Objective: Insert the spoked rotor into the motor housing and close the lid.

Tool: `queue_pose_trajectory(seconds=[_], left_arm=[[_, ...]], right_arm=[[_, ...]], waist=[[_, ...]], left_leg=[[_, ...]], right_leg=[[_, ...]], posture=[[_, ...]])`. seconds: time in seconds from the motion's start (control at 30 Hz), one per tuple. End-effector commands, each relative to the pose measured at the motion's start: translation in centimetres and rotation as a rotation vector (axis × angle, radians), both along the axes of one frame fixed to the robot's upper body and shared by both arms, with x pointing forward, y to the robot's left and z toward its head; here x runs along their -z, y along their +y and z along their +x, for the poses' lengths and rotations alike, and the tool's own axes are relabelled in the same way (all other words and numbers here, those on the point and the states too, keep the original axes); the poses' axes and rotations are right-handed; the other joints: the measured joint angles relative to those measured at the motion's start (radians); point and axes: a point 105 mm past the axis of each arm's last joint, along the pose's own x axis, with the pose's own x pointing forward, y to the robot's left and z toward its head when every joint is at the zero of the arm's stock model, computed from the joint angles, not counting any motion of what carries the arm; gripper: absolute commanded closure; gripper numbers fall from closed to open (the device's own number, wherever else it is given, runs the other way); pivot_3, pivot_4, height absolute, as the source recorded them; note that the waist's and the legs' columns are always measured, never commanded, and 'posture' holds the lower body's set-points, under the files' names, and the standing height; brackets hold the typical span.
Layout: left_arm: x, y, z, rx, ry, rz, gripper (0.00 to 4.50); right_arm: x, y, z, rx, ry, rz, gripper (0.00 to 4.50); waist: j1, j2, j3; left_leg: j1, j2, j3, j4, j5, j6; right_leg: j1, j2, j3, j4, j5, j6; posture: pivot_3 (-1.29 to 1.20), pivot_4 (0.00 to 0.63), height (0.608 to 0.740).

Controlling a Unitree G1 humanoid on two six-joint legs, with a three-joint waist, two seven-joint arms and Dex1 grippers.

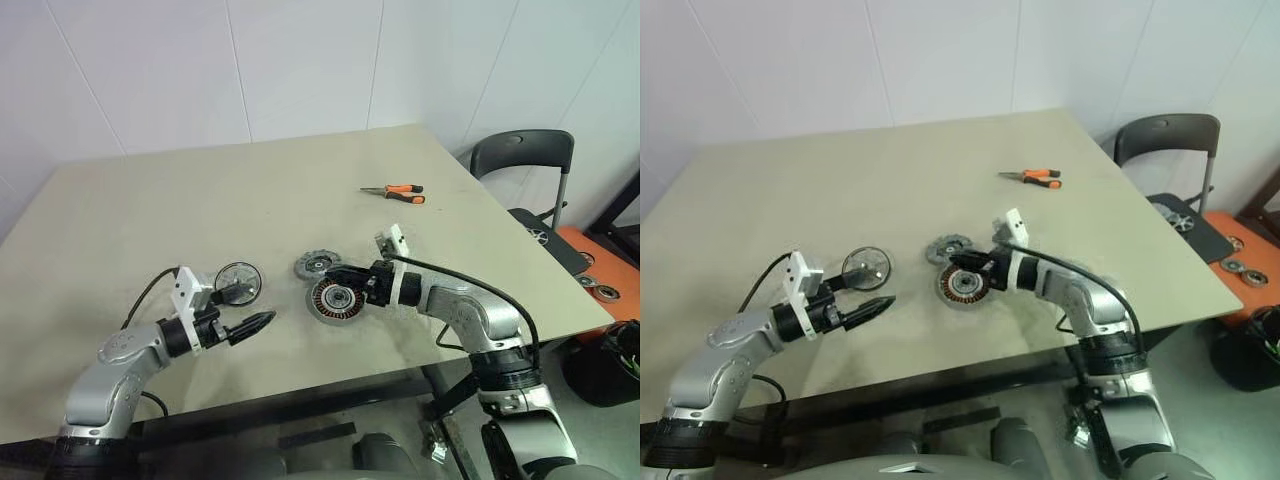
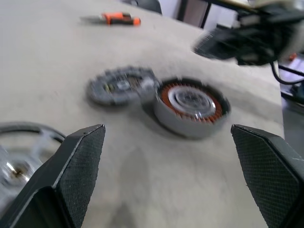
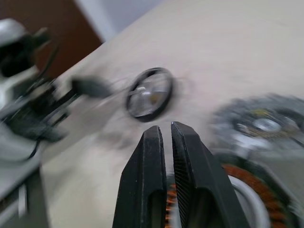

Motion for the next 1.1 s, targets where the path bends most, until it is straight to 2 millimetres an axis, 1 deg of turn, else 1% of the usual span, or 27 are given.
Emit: queue_pose_trajectory(seconds=[0.03,0.13,0.23,0.27,0.33,0.4,0.43,0.47,0.5,0.53,0.6,0.67,0.83,1.0,1.1], left_arm=[[-1.7,1.5,1.2,-0.055,-0.053,-0.008,0.00],[-2.1,2.3,1.8,-0.089,-0.069,0.001,0.00],[-4.4,5.9,2.4,-0.176,-0.071,0.016,0.00],[-4.6,7.3,2.4,-0.214,-0.070,0.031,0.00],[-4.7,8.6,2.5,-0.250,-0.066,0.046,0.00],[-5.2,11.3,2.9,-0.324,-0.087,0.065,0.00],[-5.7,12.5,3.0,-0.355,-0.108,0.073,0.00],[-6.2,13.3,3.1,-0.374,-0.127,0.077,0.00],[-6.5,13.6,3.2,-0.379,-0.142,0.079,0.00],[-6.7,13.8,3.3,-0.377,-0.152,0.083,0.00],[-6.6,13.5,3.2,-0.354,-0.157,0.088,0.00],[-6.1,12.8,3.0,-0.325,-0.148,0.088,0.00],[-3.8,9.8,2.1,-0.267,-0.066,0.041,0.00],[-2.4,7.8,1.7,-0.248,-0.037,0.016,0.00],[-1.4,7.4,1.7,-0.247,0.003,0.007,0.00]], right_arm=[[-2.7,1.9,-0.4,-0.105,-0.219,-0.081,4.12],[-3.7,2.2,0.5,-0.100,-0.338,-0.140,4.12],[-3.9,3.0,0.5,-0.156,-0.501,-0.241,4.12],[-3.7,3.5,0.4,-0.181,-0.545,-0.267,4.12],[-3.4,4.1,0.4,-0.208,-0.587,-0.288,4.12],[-2.8,5.1,1.1,-0.218,-0.643,-0.312,3.74],[-2.1,5.7,1.6,-0.227,-0.661,-0.335,3.53],[-1.5,6.2,2.1,-0.233,-0.671,-0.362,3.24],[-0.6,6.6,2.5,-0.245,-0.655,-0.393,2.92],[0.2,7.1,2.5,-0.281,-0.646,-0.415,2.59],[1.4,8.1,2.6,-0.326,-0.677,-0.450,2.59],[1.8,9.0,2.8,-0.336,-0.692,-0.453,2.59],[1.0,11.4,3.2,-0.319,-0.754,-0.404,2.59],[1.6,12.5,2.8,-0.354,-0.817,-0.426,2.59],[1.8,13.0,2.2,-0.401,-0.835,-0.420,2.59]], waist=[[-0.003,0.000,0.000],[-0.002,0.000,0.000],[-0.003,-0.002,0.001],[-0.003,-0.002,0.001],[-0.004,-0.001,0.001],[-0.003,-0.001,0.002],[-0.003,-0.001,0.002],[-0.005,-0.001,0.002],[-0.005,-0.001,0.002],[-0.004,-0.001,0.002],[-0.001,-0.002,0.001],[-0.003,-0.002,0.001],[-0.007,-0.001,0.002],[-0.005,-0.001,0.001],[-0.006,-0.001,0.001]], left_leg=[[0.000,0.000,0.000,0.000,0.000,0.000],[0.001,0.000,0.000,0.001,0.000,0.000],[0.000,0.000,0.000,0.001,0.000,0.000],[0.000,0.001,-0.001,0.000,0.000,0.000],[0.000,0.001,0.000,-0.001,0.000,0.000],[0.000,0.000,0.000,-0.001,0.000,0.000],[0.000,0.000,0.000,-0.001,0.000,0.000],[0.000,0.000,0.000,-0.001,0.000,0.000],[0.000,0.000,0.000,-0.001,0.000,0.000],[0.000,0.000,0.000,-0.001,0.000,-0.001],[0.000,0.000,0.000,-0.001,0.001,-0.001],[0.000,0.000,0.000,-0.002,0.001,-0.001],[-0.001,0.000,0.000,-0.003,0.001,-0.002],[0.000,0.000,0.000,-0.003,0.001,-0.003],[0.000,0.000,0.000,-0.001,0.002,-0.004]], right_leg=[[0.000,0.000,0.000,0.000,0.000,0.000],[0.000,0.000,0.000,0.001,-0.002,0.004],[-0.001,0.000,0.000,0.001,-0.002,0.003],[-0.001,0.001,-0.001,0.001,-0.001,0.002],[-0.002,0.001,-0.001,0.001,0.000,0.000],[-0.002,0.000,0.000,0.000,0.000,0.000],[-0.001,0.000,0.000,0.000,0.000,0.000],[-0.002,0.000,0.000,0.000,0.000,0.000],[-0.002,0.000,0.000,0.001,0.000,0.000],[-0.002,0.000,0.000,0.001,0.000,0.000],[-0.002,0.000,-0.001,0.001,0.000,0.000],[-0.002,0.000,-0.001,0.000,0.000,-0.001],[-0.005,-0.001,0.000,0.002,0.000,-0.001],[-0.006,0.000,0.000,0.006,0.001,-0.002],[-0.006,0.000,0.000,0.009,0.001,-0.002]], posture=[[0.00,0.000,0.740],[0.00,0.000,0.740],[0.00,0.000,0.740],[0.00,0.000,0.740],[0.00,0.000,0.740],[0.00,0.000,0.740],[0.00,0.000,0.740],[0.00,0.000,0.740],[0.00,0.000,0.740],[0.00,0.000,0.740],[0.00,0.000,0.740],[0.00,0.000,0.740],[0.00,0.000,0.740],[0.00,0.000,0.740],[0.00,0.000,0.740]])
